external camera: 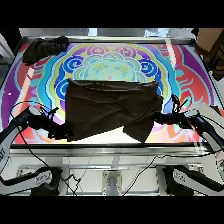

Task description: Fold the shirts.

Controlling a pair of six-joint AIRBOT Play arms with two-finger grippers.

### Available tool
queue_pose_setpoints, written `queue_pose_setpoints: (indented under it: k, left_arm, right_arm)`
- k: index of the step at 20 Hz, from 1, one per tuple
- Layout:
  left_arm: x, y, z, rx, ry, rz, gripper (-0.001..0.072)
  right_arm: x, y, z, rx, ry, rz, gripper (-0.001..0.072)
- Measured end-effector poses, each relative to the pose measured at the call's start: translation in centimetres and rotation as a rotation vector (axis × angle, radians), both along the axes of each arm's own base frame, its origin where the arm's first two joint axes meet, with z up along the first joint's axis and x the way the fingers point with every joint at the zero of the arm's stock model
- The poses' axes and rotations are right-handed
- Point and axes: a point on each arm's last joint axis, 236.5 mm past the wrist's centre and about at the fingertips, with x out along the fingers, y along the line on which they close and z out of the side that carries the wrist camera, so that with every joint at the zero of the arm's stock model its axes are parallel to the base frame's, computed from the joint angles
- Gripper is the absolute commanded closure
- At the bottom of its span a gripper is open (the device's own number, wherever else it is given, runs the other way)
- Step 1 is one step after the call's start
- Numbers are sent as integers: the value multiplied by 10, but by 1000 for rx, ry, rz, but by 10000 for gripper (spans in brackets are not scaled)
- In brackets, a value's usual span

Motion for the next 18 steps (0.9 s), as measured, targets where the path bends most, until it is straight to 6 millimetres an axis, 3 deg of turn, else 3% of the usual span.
queue_pose_setpoints:
  k: [1, 3, 6, 10, 13, 15, 18]
  left_arm:
    - [0, -2, -2, 3, 4, -1, 371]
    - [-1, -4, -4, 6, 11, -10, 680]
    - [8, -12, -6, -23, -38, -23, 694]
    - [47, -40, 14, -159, -196, -11, 695]
    - [87, -75, 84, -388, -345, -27, 695]
    - [128, -86, 157, -515, -527, -49, 695]
    - [179, -67, 275, -564, -853, -81, 695]
  right_arm:
    - [0, 0, 0, 1, 1, 0, 688]
    - [-1, 1, 0, 6, 3, 2, 688]
    - [-1, 2, 0, 8, 4, 3, 688]
    - [3, 4, 6, 18, -16, 10, 690]
    - [28, 3, 39, 14, -126, 25, 691]
    - [56, -8, 77, -12, -240, 14, 691]
    - [91, -45, 148, -75, -420, -49, 692]
